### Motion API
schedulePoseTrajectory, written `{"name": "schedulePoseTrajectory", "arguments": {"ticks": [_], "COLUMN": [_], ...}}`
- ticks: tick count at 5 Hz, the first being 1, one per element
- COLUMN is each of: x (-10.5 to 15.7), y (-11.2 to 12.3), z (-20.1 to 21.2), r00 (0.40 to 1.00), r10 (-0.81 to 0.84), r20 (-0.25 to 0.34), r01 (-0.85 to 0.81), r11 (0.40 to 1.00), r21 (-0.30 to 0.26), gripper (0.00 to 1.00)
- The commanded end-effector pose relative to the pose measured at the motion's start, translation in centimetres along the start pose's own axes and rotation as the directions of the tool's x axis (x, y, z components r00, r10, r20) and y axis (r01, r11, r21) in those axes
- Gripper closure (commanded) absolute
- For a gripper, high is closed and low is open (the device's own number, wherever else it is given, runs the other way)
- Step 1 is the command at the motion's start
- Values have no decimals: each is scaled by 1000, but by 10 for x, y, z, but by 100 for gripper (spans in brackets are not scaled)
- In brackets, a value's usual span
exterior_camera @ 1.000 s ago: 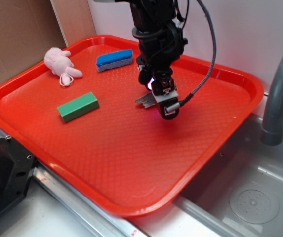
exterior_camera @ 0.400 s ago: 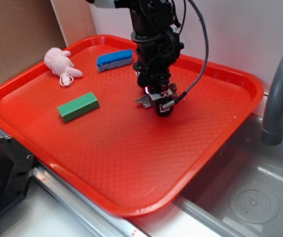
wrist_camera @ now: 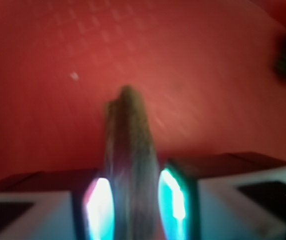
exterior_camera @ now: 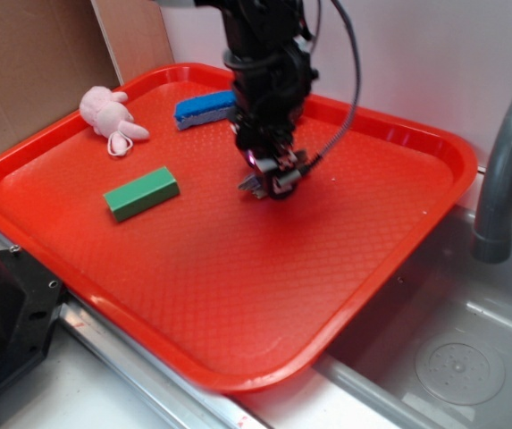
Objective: Grab the wood chip.
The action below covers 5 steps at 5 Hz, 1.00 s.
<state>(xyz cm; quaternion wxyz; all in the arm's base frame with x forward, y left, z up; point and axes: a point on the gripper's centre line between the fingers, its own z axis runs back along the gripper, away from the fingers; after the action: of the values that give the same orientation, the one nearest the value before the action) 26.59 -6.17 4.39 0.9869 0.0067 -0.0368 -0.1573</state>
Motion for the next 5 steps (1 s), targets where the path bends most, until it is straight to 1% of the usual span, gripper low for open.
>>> {"name": "schedulePoseTrajectory", "arguments": {"ticks": [1,2,3,4,5], "x": [-72,-81,-59,-25,-10], "y": [22,28,31,17,3], "z": [123,172,170,118,76], "r00": [880,796,835,859,894], "r10": [466,602,545,509,446], "r20": [94,64,72,57,51], "r01": [-473,-602,-547,-511,-445], "r11": [879,798,837,860,895], "r21": [66,-17,-2,14,-29], "gripper": [100,100,0,0,0]}}
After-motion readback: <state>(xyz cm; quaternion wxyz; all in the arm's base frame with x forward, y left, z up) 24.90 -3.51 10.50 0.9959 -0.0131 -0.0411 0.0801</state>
